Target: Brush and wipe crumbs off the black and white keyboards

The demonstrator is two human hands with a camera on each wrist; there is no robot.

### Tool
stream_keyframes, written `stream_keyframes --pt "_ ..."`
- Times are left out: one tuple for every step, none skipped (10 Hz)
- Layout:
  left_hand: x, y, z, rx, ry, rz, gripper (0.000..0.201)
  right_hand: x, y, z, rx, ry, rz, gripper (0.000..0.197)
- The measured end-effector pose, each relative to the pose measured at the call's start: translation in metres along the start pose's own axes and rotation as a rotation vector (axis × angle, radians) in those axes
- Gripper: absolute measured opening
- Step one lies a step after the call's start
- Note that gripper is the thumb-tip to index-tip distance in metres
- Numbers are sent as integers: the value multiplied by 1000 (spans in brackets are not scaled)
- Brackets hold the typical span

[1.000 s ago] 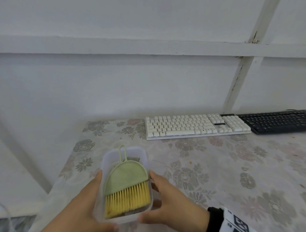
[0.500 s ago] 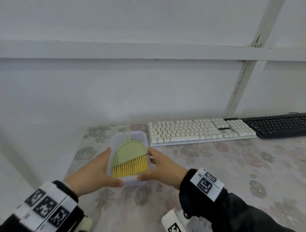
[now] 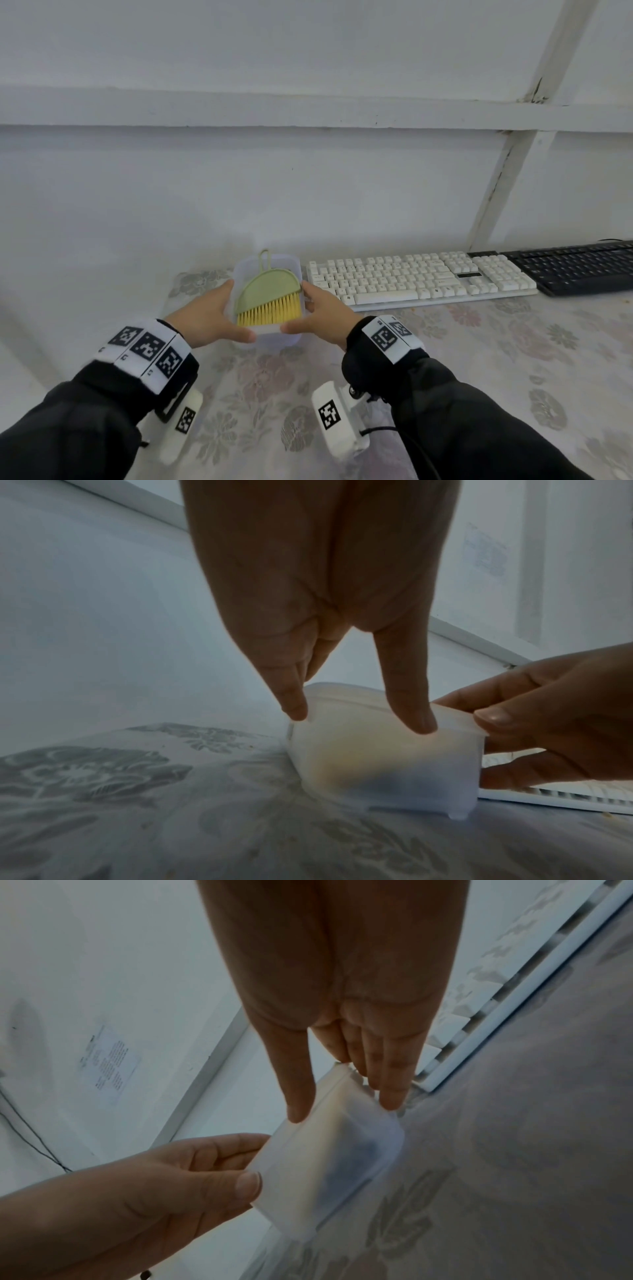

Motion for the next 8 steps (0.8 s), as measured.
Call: stream_keyframes --pt "-1 5 12 -36 0 26 111 17 1 8 -18 9 14 101" --pt "2 7 15 -84 4 59 90 22 2 3 -35 31 25 99" --pt "5 7 16 -101 1 73 85 26 3 4 -59 21 40 94" --pt "6 7 16 -117 -8 74 83 24 5 2 -89 10 48 82" --pt "5 7 16 -111 -12 86 81 19 7 -2 -132 -3 47 65" --pt "1 6 20 -87 -48 86 73 17 9 0 -159 -9 33 61" --pt "-7 5 24 -63 -71 87 78 5 15 5 -216 -34 18 68" --pt "-19 10 34 3 -127 154 67 -12 29 10 -182 -31 15 70"
Point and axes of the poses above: each hand's wrist, its own x-axis towards the middle knuckle, its own y-axis out of the back of the hand, z = x × y, the point moved 9 cm from there along x, towards the middle knuckle, and after that the axes turned 1 degree about -y, right-handed, at the moved point
